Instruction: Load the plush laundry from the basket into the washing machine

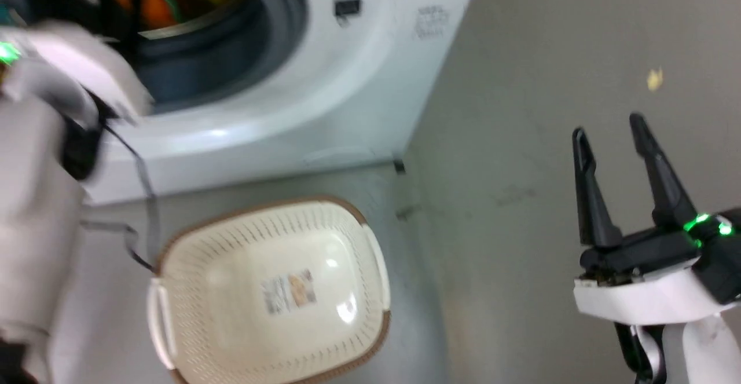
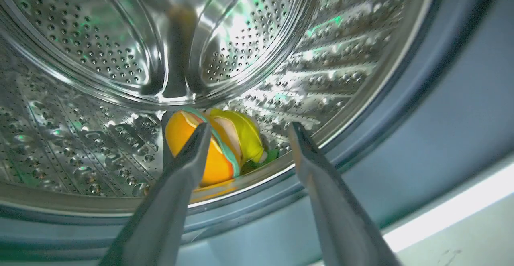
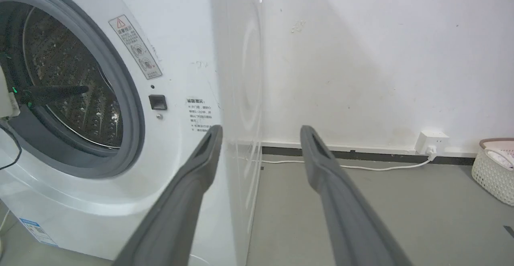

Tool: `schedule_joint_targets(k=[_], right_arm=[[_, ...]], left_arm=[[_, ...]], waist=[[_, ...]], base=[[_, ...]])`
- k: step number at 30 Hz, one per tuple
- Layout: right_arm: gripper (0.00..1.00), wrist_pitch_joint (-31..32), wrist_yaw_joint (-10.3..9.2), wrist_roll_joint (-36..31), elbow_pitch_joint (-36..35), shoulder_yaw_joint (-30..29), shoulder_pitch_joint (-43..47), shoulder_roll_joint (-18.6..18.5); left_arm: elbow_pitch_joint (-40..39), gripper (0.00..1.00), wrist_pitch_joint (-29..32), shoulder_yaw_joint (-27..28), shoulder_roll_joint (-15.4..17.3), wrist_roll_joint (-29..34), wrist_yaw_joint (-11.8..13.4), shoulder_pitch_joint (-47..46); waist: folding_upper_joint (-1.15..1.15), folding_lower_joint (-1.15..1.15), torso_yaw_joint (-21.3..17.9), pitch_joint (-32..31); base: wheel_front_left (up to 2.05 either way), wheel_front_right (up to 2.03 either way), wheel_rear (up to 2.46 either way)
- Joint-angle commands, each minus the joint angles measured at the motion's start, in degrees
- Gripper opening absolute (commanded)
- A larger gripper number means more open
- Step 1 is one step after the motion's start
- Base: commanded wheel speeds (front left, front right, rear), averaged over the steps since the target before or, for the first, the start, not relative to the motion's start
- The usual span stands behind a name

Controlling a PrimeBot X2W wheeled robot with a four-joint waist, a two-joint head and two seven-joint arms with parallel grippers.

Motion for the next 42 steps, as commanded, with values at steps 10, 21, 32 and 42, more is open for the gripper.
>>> schedule_joint_targets(k=[10,21,32,42], right_arm=[[1.00,-0.26,0.03,-2.01,1.13,-0.09,5.34,0.01],[1.00,-0.26,0.03,-3.90,2.60,-0.19,9.92,0.01],[1.00,-0.26,0.03,-2.43,5.61,-0.54,12.34,0.01],[1.00,-0.26,0.03,-2.99,11.87,-1.93,12.28,0.01]], left_arm=[[-16.64,1.00,-9.19,3.36,-3.95,-1.51,8.12,22.23],[-37.51,1.00,-9.62,7.00,-9.69,7.00,16.28,46.64],[-38.81,1.00,-9.62,9.70,-15.07,11.00,16.30,56.75],[-36.40,1.00,-9.63,10.79,-17.07,14.58,13.82,56.84]], waist=[[0.00,0.02,8.34,-16.13],[0.00,0.02,11.33,-19.96],[0.00,0.02,12.90,-20.77],[0.00,0.02,12.99,-20.86]], base=[[0.00,0.00,0.00],[0.00,0.00,0.00],[0.00,0.00,0.00],[0.00,0.00,0.00]])
